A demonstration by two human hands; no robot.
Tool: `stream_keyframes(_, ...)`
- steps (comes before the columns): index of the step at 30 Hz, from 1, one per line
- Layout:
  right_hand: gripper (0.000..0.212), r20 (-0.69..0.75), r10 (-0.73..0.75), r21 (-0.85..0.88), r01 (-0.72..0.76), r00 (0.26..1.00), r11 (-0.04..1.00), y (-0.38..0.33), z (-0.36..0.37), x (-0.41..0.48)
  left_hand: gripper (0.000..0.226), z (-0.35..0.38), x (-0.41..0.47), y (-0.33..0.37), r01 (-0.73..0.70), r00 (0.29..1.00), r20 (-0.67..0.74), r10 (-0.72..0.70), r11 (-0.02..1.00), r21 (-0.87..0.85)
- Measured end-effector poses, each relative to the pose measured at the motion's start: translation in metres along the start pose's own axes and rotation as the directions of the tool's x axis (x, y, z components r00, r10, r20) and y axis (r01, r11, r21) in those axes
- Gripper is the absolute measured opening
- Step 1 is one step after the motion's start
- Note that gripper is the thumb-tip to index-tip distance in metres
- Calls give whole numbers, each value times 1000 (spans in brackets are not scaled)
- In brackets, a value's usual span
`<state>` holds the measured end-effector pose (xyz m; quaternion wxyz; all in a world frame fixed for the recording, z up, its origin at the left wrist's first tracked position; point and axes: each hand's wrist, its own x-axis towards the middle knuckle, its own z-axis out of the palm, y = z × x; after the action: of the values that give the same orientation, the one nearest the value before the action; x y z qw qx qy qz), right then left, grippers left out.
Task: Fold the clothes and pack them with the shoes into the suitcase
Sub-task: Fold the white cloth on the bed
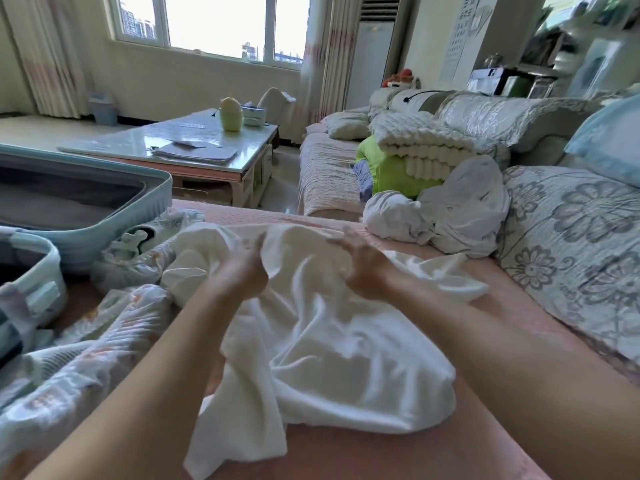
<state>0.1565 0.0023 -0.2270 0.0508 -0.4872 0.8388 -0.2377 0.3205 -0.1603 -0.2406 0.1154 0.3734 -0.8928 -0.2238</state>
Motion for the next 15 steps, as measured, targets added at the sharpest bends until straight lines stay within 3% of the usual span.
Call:
stream_keyframes(4, 42, 80, -47, -24, 49, 996, 998, -2, 16, -79, 51, 8, -40, 12, -212, 954, 234, 187, 973, 88)
stream_keyframes(7, 47, 177, -81, 19, 79, 981, 997, -14, 9, -135, 37, 3, -72, 19, -279, 907, 364, 213, 951, 137)
stream_keyframes(10, 56, 315, -73, -161, 129, 946, 978, -16, 9, -175, 58, -8, -112, 22, -250, 864, 476, 165, 961, 121)
stream_keyframes(13, 23, 301, 37, -281, 51, 953, 958, -9, 9, -190, 92, -13, -152, 15, -237, 809, 585, 63, 944, 227)
stream_keyframes(15, 15, 218, 111, -188, -70, 970, 980, -9, -3, -194, 99, -16, -171, 11, -232, 824, 566, 14, 920, 315)
